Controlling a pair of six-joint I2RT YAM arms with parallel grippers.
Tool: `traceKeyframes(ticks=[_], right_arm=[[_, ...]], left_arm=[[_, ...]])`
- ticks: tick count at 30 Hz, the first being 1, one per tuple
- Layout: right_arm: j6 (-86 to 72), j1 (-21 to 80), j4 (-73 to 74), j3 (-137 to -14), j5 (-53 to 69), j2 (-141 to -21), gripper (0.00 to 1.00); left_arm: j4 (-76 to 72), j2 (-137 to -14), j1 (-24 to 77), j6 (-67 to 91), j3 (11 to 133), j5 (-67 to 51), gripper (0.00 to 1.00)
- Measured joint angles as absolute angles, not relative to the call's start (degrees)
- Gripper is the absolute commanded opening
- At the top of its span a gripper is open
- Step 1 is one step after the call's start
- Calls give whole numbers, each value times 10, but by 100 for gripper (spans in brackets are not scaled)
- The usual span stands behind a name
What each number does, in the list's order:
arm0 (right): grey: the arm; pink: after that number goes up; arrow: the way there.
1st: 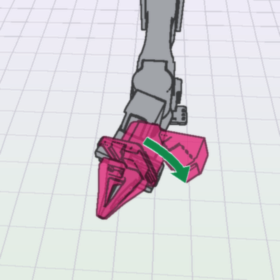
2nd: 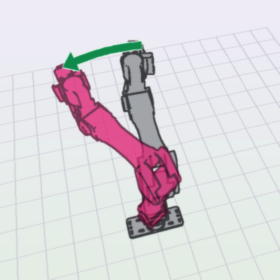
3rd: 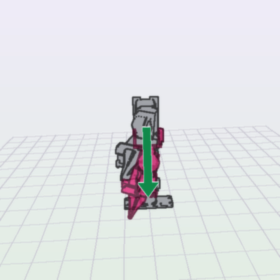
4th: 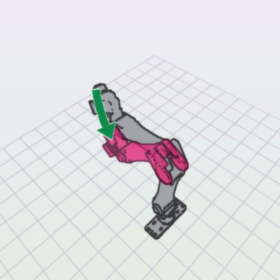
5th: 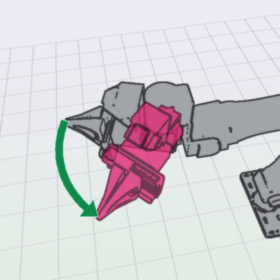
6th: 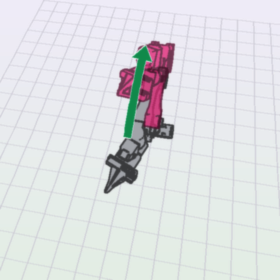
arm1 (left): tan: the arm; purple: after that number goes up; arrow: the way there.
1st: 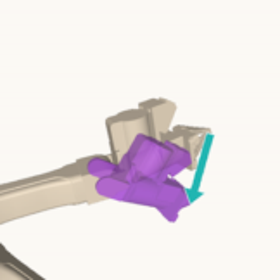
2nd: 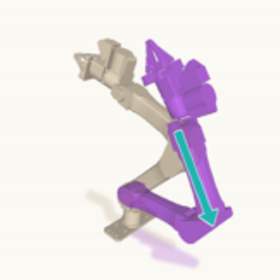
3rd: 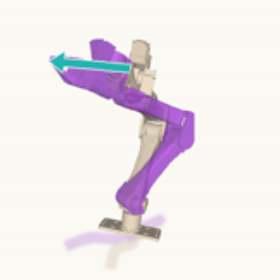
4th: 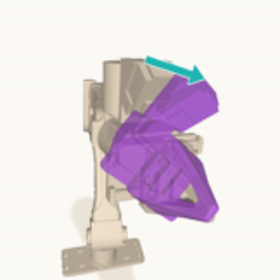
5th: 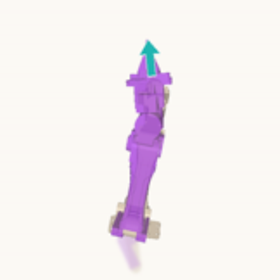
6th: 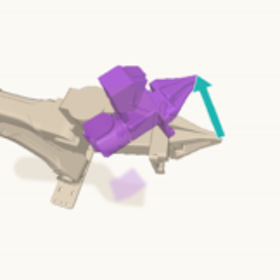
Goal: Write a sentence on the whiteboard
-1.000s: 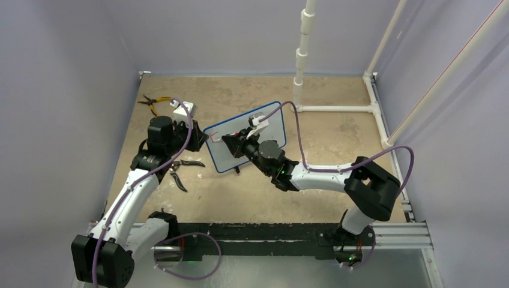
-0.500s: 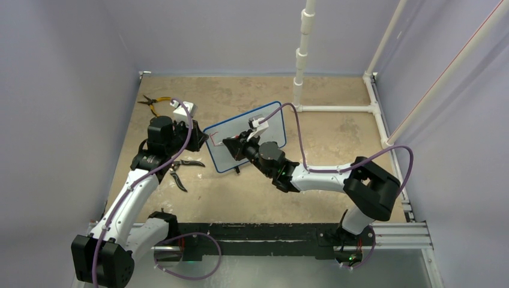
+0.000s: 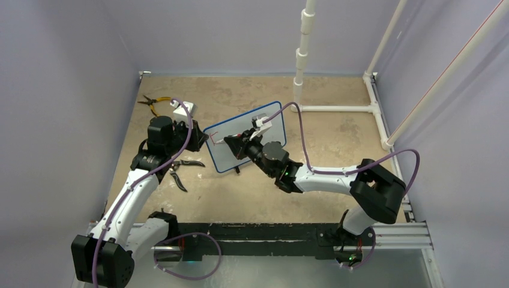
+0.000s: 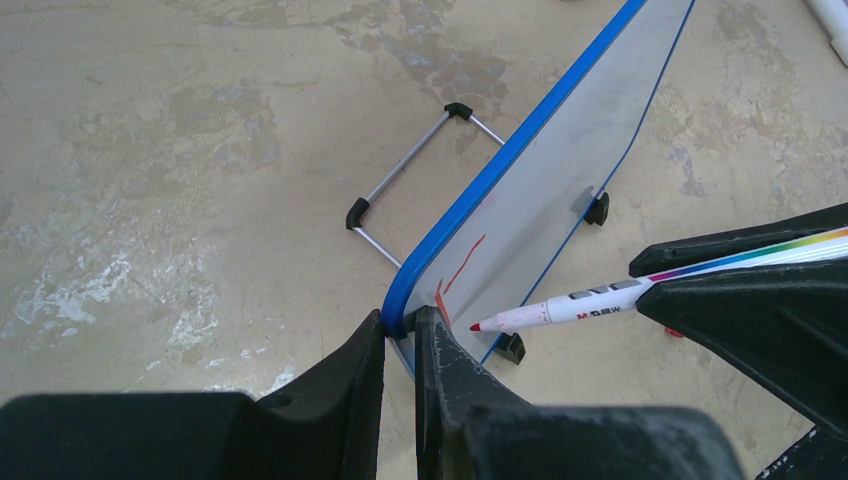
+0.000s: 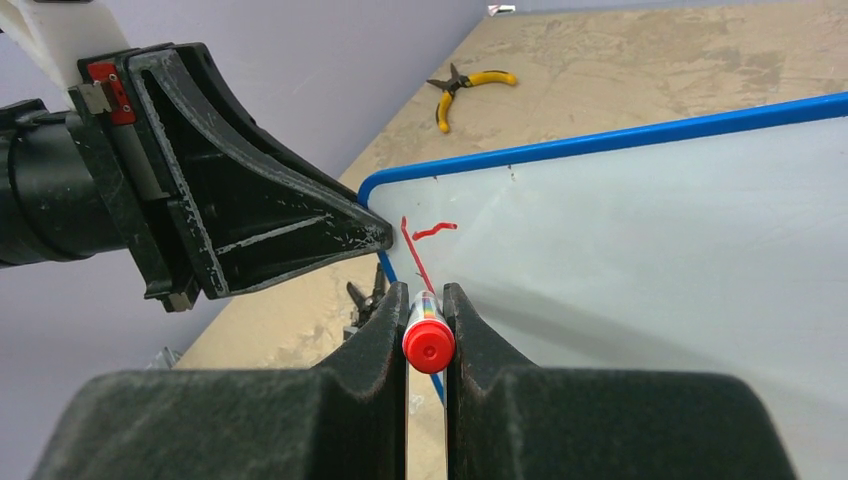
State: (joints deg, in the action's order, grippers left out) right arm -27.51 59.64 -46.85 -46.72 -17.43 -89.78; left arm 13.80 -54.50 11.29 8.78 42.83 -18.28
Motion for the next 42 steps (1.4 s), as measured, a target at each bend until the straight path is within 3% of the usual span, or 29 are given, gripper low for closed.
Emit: traceKeyframes(ticks=[42], right_arm=[[-284, 600, -486, -475, -230, -918, 0]], left_arm=[[138, -545, 113, 88, 428, -183, 0]])
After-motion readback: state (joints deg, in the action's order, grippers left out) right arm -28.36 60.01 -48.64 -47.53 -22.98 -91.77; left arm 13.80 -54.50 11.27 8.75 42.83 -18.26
